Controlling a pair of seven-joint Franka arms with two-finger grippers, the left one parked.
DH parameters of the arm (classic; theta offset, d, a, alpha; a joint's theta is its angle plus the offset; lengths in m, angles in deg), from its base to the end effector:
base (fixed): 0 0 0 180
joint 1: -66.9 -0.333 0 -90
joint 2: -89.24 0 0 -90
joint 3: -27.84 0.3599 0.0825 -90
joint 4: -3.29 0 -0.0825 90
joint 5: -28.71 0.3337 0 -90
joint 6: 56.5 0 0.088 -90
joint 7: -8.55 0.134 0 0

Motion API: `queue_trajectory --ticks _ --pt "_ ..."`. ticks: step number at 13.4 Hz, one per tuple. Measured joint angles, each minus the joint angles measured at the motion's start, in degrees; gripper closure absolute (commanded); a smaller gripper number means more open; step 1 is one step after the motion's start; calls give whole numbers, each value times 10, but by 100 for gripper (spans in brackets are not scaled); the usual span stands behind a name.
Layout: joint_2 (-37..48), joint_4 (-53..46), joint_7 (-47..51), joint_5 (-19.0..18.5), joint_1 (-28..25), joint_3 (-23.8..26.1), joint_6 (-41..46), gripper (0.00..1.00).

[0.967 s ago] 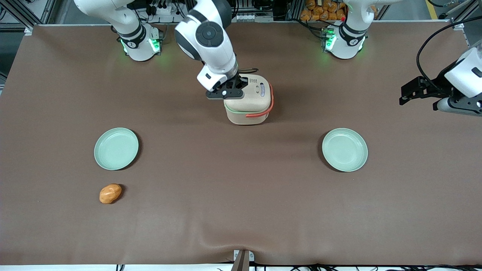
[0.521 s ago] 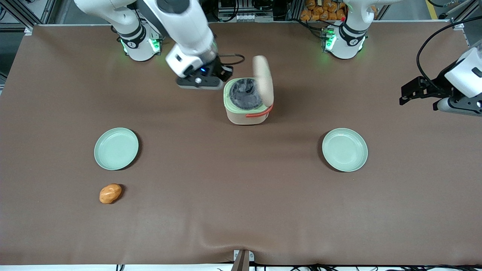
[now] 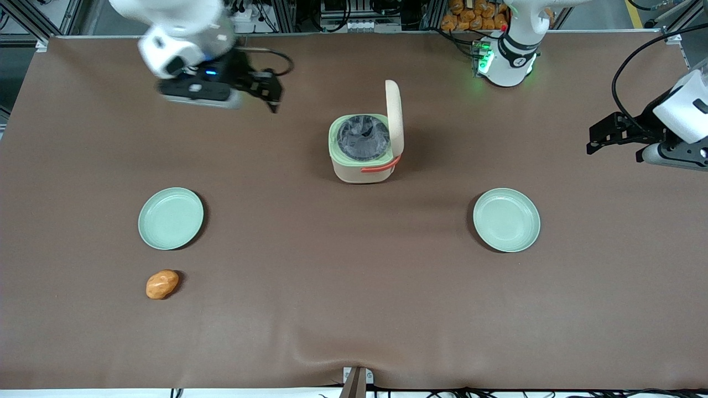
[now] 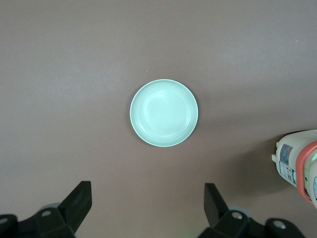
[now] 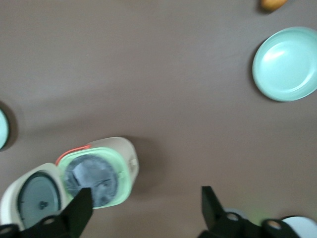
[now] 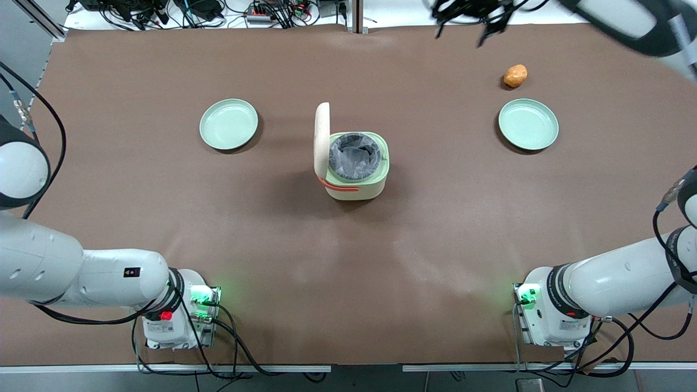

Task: Press rice cooker button with right arm

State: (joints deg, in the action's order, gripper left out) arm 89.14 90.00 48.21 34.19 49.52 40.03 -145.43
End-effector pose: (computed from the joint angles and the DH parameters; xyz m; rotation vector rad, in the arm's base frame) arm 0.4325 0.2602 0.6637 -3.0301 0.2621 0.0366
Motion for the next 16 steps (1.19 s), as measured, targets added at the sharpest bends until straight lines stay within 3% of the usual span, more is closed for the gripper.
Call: queue_trajectory --ticks 9,16 --pt "17 -25 -274 -1 38 -156 75 0" --pt "20 -19 -342 -17 60 -191 86 0"
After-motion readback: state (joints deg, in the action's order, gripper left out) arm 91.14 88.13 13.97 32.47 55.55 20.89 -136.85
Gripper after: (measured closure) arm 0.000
